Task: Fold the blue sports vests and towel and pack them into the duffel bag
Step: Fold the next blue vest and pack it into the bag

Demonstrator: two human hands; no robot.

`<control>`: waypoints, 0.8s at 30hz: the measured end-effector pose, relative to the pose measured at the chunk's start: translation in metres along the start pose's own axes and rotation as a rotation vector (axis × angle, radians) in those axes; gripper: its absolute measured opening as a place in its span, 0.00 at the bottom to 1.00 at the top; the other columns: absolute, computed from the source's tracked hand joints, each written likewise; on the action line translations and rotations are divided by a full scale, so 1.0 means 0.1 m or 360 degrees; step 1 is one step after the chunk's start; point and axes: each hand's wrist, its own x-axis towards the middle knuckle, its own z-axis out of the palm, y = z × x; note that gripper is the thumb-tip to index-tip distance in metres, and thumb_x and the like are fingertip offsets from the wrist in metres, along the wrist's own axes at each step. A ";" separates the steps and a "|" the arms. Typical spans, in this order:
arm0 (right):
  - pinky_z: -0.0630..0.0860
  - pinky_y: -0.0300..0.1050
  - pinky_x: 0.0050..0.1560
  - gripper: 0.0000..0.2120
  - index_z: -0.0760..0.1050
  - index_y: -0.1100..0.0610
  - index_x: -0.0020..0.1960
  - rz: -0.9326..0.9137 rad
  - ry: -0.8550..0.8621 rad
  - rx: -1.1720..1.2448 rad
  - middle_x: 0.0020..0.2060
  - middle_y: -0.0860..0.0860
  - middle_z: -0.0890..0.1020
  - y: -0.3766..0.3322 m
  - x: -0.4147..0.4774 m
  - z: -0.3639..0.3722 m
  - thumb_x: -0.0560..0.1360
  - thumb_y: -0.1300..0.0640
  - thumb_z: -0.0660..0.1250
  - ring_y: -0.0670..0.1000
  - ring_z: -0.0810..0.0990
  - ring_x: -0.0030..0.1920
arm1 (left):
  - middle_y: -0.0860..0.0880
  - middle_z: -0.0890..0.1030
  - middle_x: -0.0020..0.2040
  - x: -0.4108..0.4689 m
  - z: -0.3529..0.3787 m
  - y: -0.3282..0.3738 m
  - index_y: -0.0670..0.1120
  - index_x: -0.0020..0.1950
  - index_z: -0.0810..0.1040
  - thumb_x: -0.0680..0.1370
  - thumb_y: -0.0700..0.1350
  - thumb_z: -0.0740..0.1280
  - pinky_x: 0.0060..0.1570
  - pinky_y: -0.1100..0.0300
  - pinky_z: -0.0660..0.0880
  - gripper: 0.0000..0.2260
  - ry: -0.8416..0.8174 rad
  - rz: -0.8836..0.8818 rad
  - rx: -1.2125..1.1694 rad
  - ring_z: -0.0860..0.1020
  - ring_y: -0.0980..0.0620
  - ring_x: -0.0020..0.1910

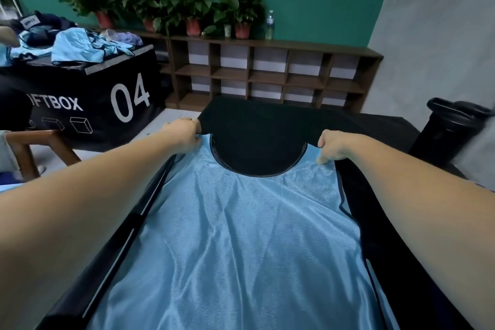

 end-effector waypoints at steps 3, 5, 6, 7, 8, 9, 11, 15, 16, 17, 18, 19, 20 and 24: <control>0.78 0.51 0.58 0.23 0.73 0.60 0.65 0.0017 -0.0016 0.0008 0.61 0.54 0.78 0.02 0.03 -0.01 0.76 0.54 0.78 0.58 0.80 0.58 | 0.47 0.79 0.57 -0.02 -0.03 0.03 0.49 0.56 0.78 0.81 0.47 0.66 0.56 0.47 0.68 0.06 0.0046 -0.0028 0.0033 0.77 0.42 0.61; 0.77 0.49 0.52 0.19 0.74 0.59 0.59 0.0036 -0.0027 0.0015 0.57 0.53 0.79 0.02 0.04 -0.01 0.75 0.54 0.78 0.57 0.80 0.55 | 0.48 0.81 0.50 -0.06 -0.08 0.06 0.48 0.50 0.79 0.79 0.47 0.66 0.54 0.48 0.68 0.04 0.0048 -0.0060 0.0009 0.78 0.42 0.56; 0.76 0.49 0.50 0.16 0.75 0.59 0.56 0.0038 -0.0028 0.0014 0.55 0.53 0.79 0.02 0.02 0.00 0.75 0.55 0.78 0.57 0.80 0.54 | 0.48 0.81 0.47 -0.10 -0.12 0.08 0.48 0.49 0.80 0.79 0.48 0.67 0.54 0.49 0.70 0.05 0.0042 -0.0080 -0.0040 0.79 0.42 0.54; 0.75 0.48 0.48 0.13 0.75 0.58 0.52 0.0036 -0.0021 0.0020 0.53 0.54 0.78 0.01 0.01 0.01 0.75 0.56 0.77 0.57 0.79 0.52 | 0.49 0.81 0.46 -0.14 -0.16 0.09 0.48 0.48 0.80 0.79 0.49 0.67 0.54 0.50 0.72 0.05 0.0059 -0.0096 -0.0108 0.79 0.43 0.53; 0.74 0.47 0.45 0.12 0.73 0.57 0.46 0.0032 -0.0006 0.0018 0.50 0.54 0.77 0.00 -0.01 0.02 0.75 0.56 0.77 0.57 0.78 0.49 | 0.50 0.81 0.46 -0.19 -0.21 0.09 0.49 0.47 0.79 0.78 0.50 0.68 0.53 0.50 0.73 0.05 0.0100 -0.0095 -0.0170 0.79 0.43 0.53; 0.72 0.46 0.42 0.13 0.72 0.57 0.43 0.0037 0.0006 0.0009 0.47 0.54 0.77 -0.02 -0.03 0.02 0.76 0.56 0.76 0.57 0.77 0.46 | 0.50 0.80 0.45 -0.25 -0.27 0.09 0.50 0.46 0.78 0.78 0.50 0.69 0.52 0.51 0.73 0.05 0.0135 -0.0080 -0.0228 0.79 0.43 0.52; 0.72 0.45 0.39 0.11 0.74 0.59 0.46 0.0051 0.0021 -0.0009 0.45 0.54 0.77 -0.06 -0.08 0.03 0.77 0.56 0.76 0.56 0.76 0.44 | 0.51 0.80 0.43 -0.43 -0.38 0.10 0.49 0.45 0.77 0.78 0.49 0.70 0.48 0.53 0.73 0.05 0.0169 -0.0042 -0.0342 0.79 0.44 0.50; 0.76 0.46 0.44 0.11 0.78 0.61 0.53 0.0108 0.0041 0.0063 0.52 0.56 0.82 -0.11 -0.27 -0.02 0.76 0.57 0.76 0.55 0.79 0.46 | 0.50 0.80 0.39 -1.02 -0.54 0.17 0.45 0.46 0.78 0.78 0.46 0.73 0.37 0.56 0.70 0.07 0.0266 0.0001 -0.0831 0.76 0.51 0.37; 0.76 0.46 0.46 0.12 0.78 0.61 0.55 0.0113 0.0059 0.0092 0.53 0.56 0.82 -0.12 -0.33 -0.02 0.77 0.57 0.75 0.55 0.80 0.47 | 0.50 0.79 0.38 -1.21 -0.57 0.19 0.44 0.46 0.78 0.79 0.46 0.73 0.36 0.57 0.69 0.07 0.0273 0.0008 -0.0899 0.74 0.52 0.35; 0.77 0.46 0.47 0.13 0.78 0.62 0.57 0.0113 0.0093 0.0114 0.53 0.55 0.82 -0.12 -0.39 -0.02 0.77 0.56 0.75 0.55 0.80 0.49 | 0.50 0.79 0.36 -1.37 -0.59 0.19 0.44 0.46 0.78 0.79 0.46 0.73 0.35 0.58 0.68 0.08 0.0267 0.0022 -0.0926 0.73 0.53 0.33; 0.78 0.47 0.49 0.13 0.79 0.62 0.57 0.0100 0.0144 0.0126 0.53 0.55 0.83 -0.12 -0.44 0.00 0.78 0.55 0.74 0.56 0.81 0.50 | 0.50 0.79 0.36 -1.52 -0.61 0.19 0.45 0.45 0.77 0.79 0.46 0.73 0.35 0.58 0.68 0.07 0.0259 0.0030 -0.0926 0.73 0.53 0.32; 0.80 0.48 0.52 0.12 0.80 0.62 0.56 0.0092 0.0209 0.0154 0.53 0.54 0.84 -0.11 -0.49 0.01 0.78 0.56 0.74 0.56 0.83 0.52 | 0.49 0.80 0.36 -1.65 -0.63 0.17 0.46 0.45 0.77 0.79 0.46 0.73 0.34 0.58 0.69 0.07 0.0258 0.0028 -0.0912 0.73 0.54 0.32; 0.82 0.50 0.54 0.08 0.80 0.61 0.53 0.0103 0.0270 0.0213 0.53 0.55 0.85 -0.09 -0.53 0.05 0.77 0.58 0.74 0.57 0.84 0.53 | 0.49 0.81 0.36 -1.77 -0.66 0.16 0.47 0.44 0.77 0.79 0.47 0.73 0.34 0.58 0.70 0.07 0.0261 0.0027 -0.0894 0.74 0.54 0.32; 0.82 0.54 0.51 0.06 0.74 0.56 0.43 0.0108 0.0487 0.0442 0.45 0.54 0.84 -0.01 -0.75 0.12 0.73 0.64 0.69 0.56 0.82 0.47 | 0.51 0.83 0.36 -2.16 -0.82 0.09 0.50 0.43 0.77 0.78 0.46 0.74 0.35 0.59 0.71 0.08 0.0313 0.0039 -0.0835 0.79 0.51 0.35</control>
